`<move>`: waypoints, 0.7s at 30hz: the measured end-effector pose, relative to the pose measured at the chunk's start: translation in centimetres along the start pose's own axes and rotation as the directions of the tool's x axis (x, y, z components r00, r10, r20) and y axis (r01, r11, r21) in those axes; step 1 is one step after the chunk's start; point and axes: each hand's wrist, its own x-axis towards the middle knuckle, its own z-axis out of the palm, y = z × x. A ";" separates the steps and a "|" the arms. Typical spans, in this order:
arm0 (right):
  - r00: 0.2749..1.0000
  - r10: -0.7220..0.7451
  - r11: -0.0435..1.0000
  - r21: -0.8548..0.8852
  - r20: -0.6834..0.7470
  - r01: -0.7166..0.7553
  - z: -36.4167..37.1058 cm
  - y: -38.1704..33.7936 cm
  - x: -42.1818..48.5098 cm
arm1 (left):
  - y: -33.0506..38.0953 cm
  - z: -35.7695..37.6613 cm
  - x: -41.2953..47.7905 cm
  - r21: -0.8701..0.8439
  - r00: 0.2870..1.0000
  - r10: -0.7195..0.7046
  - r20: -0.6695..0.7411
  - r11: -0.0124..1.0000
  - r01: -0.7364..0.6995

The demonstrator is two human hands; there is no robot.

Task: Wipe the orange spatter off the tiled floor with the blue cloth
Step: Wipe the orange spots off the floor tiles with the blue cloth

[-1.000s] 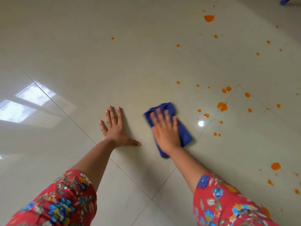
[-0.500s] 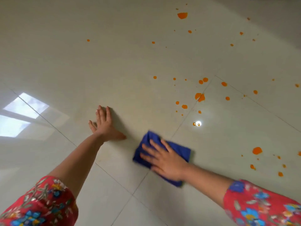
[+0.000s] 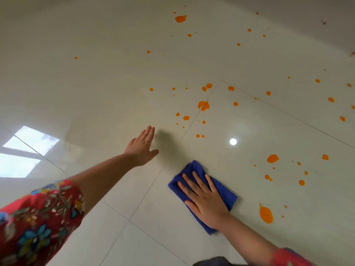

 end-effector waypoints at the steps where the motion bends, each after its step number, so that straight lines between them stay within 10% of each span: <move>1: 1.000 0.021 1.000 -0.010 -0.016 -0.021 0.0 1.1 -1.8 | 0.4 0.3 0.0 0.019 1.000 0.005 0.014 1.000 -0.005; 7: 0.891 0.453 0.883 0.158 -0.039 -0.442 -0.9 3.5 2.4 | 6.2 5.0 -1.0 -0.159 0.989 -0.086 -0.118 0.985 0.067; 12: 0.983 0.176 0.980 0.099 -0.048 -0.170 1.8 -0.8 -9.2 | 10.8 9.9 -3.8 -0.315 0.961 -0.148 -0.234 0.946 0.069; 16: 0.911 0.401 0.916 0.059 -0.095 -0.397 1.7 2.3 -10.3 | 11.9 12.5 -5.6 -0.149 0.962 0.055 -0.267 0.984 -0.098; 21: 0.887 0.455 0.889 0.095 -0.075 -0.448 1.8 0.8 -8.0 | 14.7 13.0 -3.9 -0.241 0.947 -0.053 -0.317 0.970 -0.027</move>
